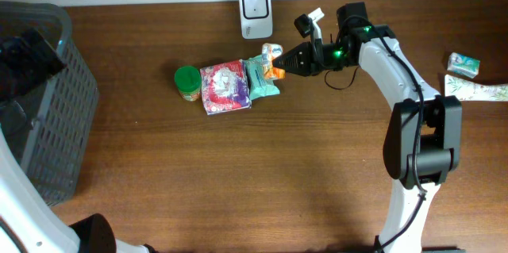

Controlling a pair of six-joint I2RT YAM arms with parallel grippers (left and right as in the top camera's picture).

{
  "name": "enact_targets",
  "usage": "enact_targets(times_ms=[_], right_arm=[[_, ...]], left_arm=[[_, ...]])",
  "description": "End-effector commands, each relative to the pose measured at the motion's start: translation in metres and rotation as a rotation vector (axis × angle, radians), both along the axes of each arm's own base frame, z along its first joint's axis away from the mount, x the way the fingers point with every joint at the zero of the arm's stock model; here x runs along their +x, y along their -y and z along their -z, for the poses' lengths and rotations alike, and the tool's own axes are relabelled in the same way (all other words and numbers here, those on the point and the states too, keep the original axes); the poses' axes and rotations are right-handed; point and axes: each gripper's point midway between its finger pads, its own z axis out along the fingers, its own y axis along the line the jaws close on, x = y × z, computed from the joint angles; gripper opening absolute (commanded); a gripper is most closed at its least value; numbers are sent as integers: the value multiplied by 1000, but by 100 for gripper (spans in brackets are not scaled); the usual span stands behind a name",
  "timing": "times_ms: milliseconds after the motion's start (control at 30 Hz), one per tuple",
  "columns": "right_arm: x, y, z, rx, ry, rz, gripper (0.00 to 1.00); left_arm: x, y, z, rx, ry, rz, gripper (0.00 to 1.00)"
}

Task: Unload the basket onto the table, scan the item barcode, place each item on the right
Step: 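Hold the orange Kleenex pack up to the scanner window, then carry the orange pack to the right edge and release it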

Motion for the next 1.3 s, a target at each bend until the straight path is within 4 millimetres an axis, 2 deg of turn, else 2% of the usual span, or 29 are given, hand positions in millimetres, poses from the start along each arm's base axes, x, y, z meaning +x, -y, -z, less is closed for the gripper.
enact_targets(times_ms=[0,300,367,400,467,533,567,600,667,700,733,800,833,900,933,967,1000,1033,1100,1133,1200,1267], right_arm=[[-1,-2,-11,32,28,-13,4],[3,-1,-2,-26,37,6,4],[12,2,23,-172,-17,62,4],[13,2,25,-188,-21,69,4],[20,8,45,-309,-52,122,4],[31,28,86,-595,-82,231,4],[34,43,103,-768,-81,276,4],[37,66,113,-980,-65,329,4],[49,120,104,-1427,52,457,4],[53,140,99,-1623,128,513,4],[55,143,96,-1692,167,534,4],[75,132,85,-1706,274,617,4],[94,126,74,-1706,373,679,4],[137,88,40,-1636,710,681,4],[160,62,14,-1569,901,720,4],[173,43,-1,-1514,1033,718,4],[182,26,-7,-1459,1138,692,4],[201,4,-12,-1377,1260,728,4],[217,-11,5,-1301,1312,762,4],[227,-27,28,-1283,1426,683,4],[233,-32,47,-1298,1494,639,4],[234,-32,63,-1301,1477,627,4]], left_arm=[[-2,0,-2,-6,8,-10,99],[-2,0,-2,-6,8,-10,99],[-2,0,-2,-6,8,-10,99],[-2,0,-2,-6,8,-10,99],[-2,0,-2,-6,8,-10,99],[-2,0,-2,-6,8,-10,99],[-2,0,-2,-6,8,-10,99],[-2,0,-2,-6,8,-10,99],[-2,0,-2,-6,8,-10,99],[-2,0,-2,-6,8,-10,99],[-2,0,-2,-6,8,-10,99],[-2,0,-2,-6,8,-10,99],[-2,0,-2,-6,8,-10,99],[-2,0,-2,-6,8,-10,99],[-2,0,-2,-6,8,-10,99],[-2,0,-2,-6,8,-10,99],[-2,0,-2,-6,8,-10,99],[-2,0,-2,-6,8,-10,99],[-2,0,-2,-6,8,-10,99],[-2,0,-2,-6,8,-10,99],[-2,0,-2,-6,8,-10,99],[-2,0,-2,-6,8,-10,99]])
